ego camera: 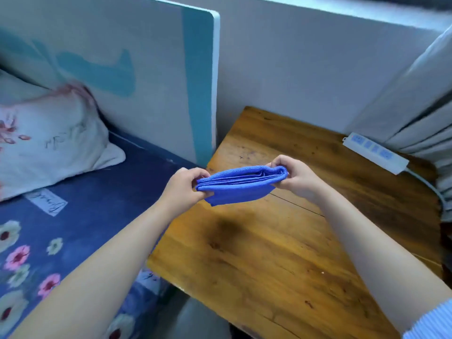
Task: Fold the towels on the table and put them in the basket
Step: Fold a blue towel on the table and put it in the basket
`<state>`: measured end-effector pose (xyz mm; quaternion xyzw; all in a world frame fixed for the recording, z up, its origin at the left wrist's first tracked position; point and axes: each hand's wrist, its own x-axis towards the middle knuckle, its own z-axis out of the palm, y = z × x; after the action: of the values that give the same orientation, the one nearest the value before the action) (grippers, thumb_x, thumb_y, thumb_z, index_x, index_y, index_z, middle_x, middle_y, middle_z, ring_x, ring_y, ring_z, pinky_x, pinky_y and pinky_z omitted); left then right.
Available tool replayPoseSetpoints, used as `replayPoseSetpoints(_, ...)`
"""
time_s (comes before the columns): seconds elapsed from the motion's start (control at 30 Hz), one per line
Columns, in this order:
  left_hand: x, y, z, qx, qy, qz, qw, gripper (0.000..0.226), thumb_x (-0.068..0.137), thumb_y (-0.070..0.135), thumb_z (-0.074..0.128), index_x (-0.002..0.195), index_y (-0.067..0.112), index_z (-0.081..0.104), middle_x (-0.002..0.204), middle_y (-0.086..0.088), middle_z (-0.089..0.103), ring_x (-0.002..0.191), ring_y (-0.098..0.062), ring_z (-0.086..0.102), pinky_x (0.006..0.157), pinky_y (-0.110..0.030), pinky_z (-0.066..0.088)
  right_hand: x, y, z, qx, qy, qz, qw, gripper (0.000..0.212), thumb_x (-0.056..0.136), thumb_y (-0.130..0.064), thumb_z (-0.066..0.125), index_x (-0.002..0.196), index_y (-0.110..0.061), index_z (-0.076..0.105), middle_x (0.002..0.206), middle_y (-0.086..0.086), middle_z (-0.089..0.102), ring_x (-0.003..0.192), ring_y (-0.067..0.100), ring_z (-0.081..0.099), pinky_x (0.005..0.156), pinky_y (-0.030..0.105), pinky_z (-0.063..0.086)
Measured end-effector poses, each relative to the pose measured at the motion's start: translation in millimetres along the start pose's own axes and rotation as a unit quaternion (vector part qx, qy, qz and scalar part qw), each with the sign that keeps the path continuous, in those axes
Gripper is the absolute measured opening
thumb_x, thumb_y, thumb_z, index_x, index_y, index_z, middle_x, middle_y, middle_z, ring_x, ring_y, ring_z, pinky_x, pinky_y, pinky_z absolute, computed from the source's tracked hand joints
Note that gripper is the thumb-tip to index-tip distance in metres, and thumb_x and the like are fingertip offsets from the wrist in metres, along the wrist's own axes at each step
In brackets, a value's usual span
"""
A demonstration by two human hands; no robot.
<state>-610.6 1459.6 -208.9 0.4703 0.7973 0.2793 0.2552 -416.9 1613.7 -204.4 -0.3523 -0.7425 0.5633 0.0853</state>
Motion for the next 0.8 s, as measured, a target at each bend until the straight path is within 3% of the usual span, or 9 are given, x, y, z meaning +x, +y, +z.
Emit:
replayPoseSetpoints(0.13,-89.9,-30.4,-72.5,0.019,0.078,0.002,0.997,0.02,0.077,0.009,0.071,0.097,0.007,0.069,0.081,-0.004,0.064,0.083,-0.019,0.047,0.067,-0.01,0.031,-30.2,-65.9,73.2,0.009,-0.049,-0.082,0.995,0.036,0.078,0.015,0.057,0.072,-0.019,0.047,0.077,0.0,0.052,0.068,0.003,0.047,0.065,0.019,0.041)
replayPoseSetpoints(0.2,-143.6,-51.5,-105.4,0.008,0.112,-0.027,0.993,0.025,0.073,0.017,0.073,0.095,0.006,0.07,0.075,0.005,0.059,0.073,-0.002,0.049,0.066,-0.009,0.034,-49.9,-96.9,116.3,0.008,-0.091,-0.107,0.99,0.034,0.076,0.012,0.061,0.071,-0.018,0.045,0.068,-0.002,0.045,0.055,-0.004,0.043,0.055,0.011,0.038)
replayPoseSetpoints(0.27,-204.1,-73.4,-138.7,0.002,0.154,-0.049,0.987,0.035,0.065,0.025,0.064,0.093,0.006,0.071,0.072,0.005,0.057,0.068,0.005,0.05,0.064,-0.007,0.035,-69.8,-127.2,165.2,0.003,-0.138,-0.132,0.982,0.035,0.077,0.014,0.061,0.071,-0.017,0.043,0.065,-0.001,0.042,0.049,-0.004,0.042,0.049,0.008,0.036)
replayPoseSetpoints(0.37,-304.1,-103.8,-186.5,0.023,0.224,-0.091,0.97,0.035,0.065,0.023,0.059,0.093,0.004,0.07,0.08,0.0,0.059,0.072,-0.002,0.051,0.063,-0.006,0.035,-98.1,-175.1,251.6,-0.031,-0.19,-0.194,0.962,0.038,0.074,0.014,0.063,0.072,-0.018,0.043,0.065,-0.001,0.042,0.049,-0.004,0.042,0.05,0.008,0.036)
replayPoseSetpoints(0.43,-362.8,-121.2,-211.0,0.018,0.27,-0.128,0.954,0.028,0.071,0.017,0.062,0.093,0.003,0.069,0.082,-0.001,0.059,0.069,-0.001,0.053,0.063,-0.013,0.036,-114.9,-204.3,304.6,-0.057,-0.214,-0.235,0.947,0.039,0.076,0.014,0.063,0.074,-0.021,0.045,0.07,0.001,0.046,0.054,-0.003,0.044,0.058,0.013,0.038)
replayPoseSetpoints(0.47,-404.5,-132.9,-224.7,0.013,0.305,-0.153,0.94,0.023,0.072,0.016,0.063,0.092,0.004,0.067,0.08,-0.002,0.059,0.062,0.006,0.052,0.063,-0.019,0.039,-129.4,-223.5,341.7,-0.07,-0.234,-0.255,0.936,0.037,0.076,0.012,0.063,0.077,-0.021,0.047,0.072,0.001,0.049,0.055,-0.003,0.046,0.06,0.014,0.038)
replayPoseSetpoints(0.53,-458.8,-151.0,-242.1,-0.01,0.353,-0.189,0.916,0.012,0.081,0.005,0.063,0.091,0.012,0.061,0.072,-0.002,0.057,0.047,0.007,0.054,0.053,-0.014,0.042,-147.4,-250.8,392.7,-0.08,-0.253,-0.286,0.921,0.033,0.075,0.01,0.065,0.086,-0.018,0.051,0.076,-0.002,0.054,0.054,-0.01,0.051,0.061,0.01,0.041)
replayPoseSetpoints(0.63,-535.0,-173.4,-263.9,-0.056,0.445,-0.257,0.856,0.027,0.086,-0.011,0.05,0.095,0.015,0.051,0.067,0.004,0.053,0.036,0.009,0.054,0.039,-0.008,0.041,-179.8,-285.6,467.8,-0.073,-0.3,-0.322,0.895,0.035,0.074,0.011,0.064,0.105,-0.007,0.059,0.09,0.005,0.057,0.059,-0.012,0.052,0.068,0.013,0.041)
replayPoseSetpoints(0.8,-604.1,-198.2,-291.4,-0.042,0.551,-0.294,0.78,0.029,0.084,-0.013,0.052,0.093,0.015,0.053,0.07,0.001,0.055,0.039,0.01,0.056,0.05,-0.011,0.049,-204.4,-321.2,549.5,-0.055,-0.338,-0.356,0.869,0.036,0.076,0.011,0.062,0.111,-0.001,0.058,0.086,0.003,0.055,0.053,-0.017,0.052,0.066,0.01,0.042)
